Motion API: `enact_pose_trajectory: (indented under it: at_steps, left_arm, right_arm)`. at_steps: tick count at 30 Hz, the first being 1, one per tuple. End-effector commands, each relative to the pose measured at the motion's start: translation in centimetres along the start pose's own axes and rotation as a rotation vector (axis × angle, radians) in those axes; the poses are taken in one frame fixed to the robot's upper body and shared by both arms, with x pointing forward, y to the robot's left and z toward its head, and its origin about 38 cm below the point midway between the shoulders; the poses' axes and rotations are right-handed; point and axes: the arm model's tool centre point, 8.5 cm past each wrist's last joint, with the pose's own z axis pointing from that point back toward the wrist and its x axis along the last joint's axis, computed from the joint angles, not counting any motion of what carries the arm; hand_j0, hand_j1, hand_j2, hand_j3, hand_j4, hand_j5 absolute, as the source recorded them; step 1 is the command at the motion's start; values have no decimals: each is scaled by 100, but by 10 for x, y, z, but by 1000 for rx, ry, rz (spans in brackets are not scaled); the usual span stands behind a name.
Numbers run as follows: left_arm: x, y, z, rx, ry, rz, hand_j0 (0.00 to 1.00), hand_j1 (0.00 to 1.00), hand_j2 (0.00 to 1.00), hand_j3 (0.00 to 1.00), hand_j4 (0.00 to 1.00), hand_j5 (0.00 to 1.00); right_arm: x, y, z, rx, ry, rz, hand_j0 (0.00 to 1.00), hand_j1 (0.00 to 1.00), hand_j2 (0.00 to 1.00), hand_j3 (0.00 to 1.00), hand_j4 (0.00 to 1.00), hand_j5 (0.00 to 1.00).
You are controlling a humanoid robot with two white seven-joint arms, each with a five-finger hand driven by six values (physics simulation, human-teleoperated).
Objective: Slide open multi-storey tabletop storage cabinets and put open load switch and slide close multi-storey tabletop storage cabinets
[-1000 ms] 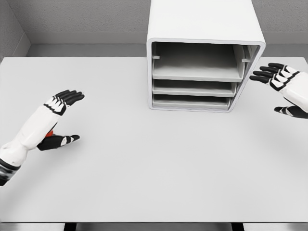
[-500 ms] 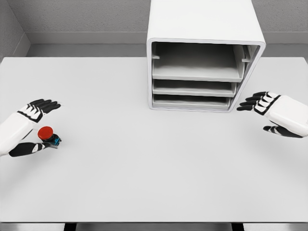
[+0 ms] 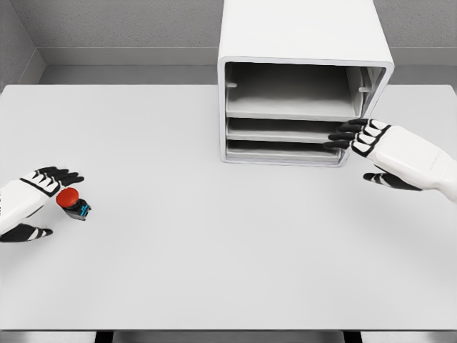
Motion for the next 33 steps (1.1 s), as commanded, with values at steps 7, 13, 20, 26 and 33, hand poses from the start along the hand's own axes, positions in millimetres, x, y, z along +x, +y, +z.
enact_pose_trajectory:
  at_steps: [7,13,20,26,33]
  left_arm:
    - [3,6,11,-32,-1,86,100,100,100,100,100,100]
    - [3,10,12,-1,7,87,100,100,100,100,100,100]
    - [6,19,-2,35,1,57,100,100,100,100,100,100]
    - [8,13,-7,9,-5,55,100,100,100,100,100,100]
    - [10,15,-19,18,-26,55,100,100,100,100,100,100]
  right_arm:
    - [5,-7,-21,-27,-51,4,92,92,92,92,92,92]
    - [12,-5,-35,-35,-88,-5,91,91,91,91,91,91]
    - [19,-6,-50,-69,-120,-15,91,91,91,91,91,91]
    - [24,-6,-61,-101,-137,-31,92,92,92,92,92,92]
    - [25,-8,-72,-117,-149,-42,93,93,93,93,93,93]
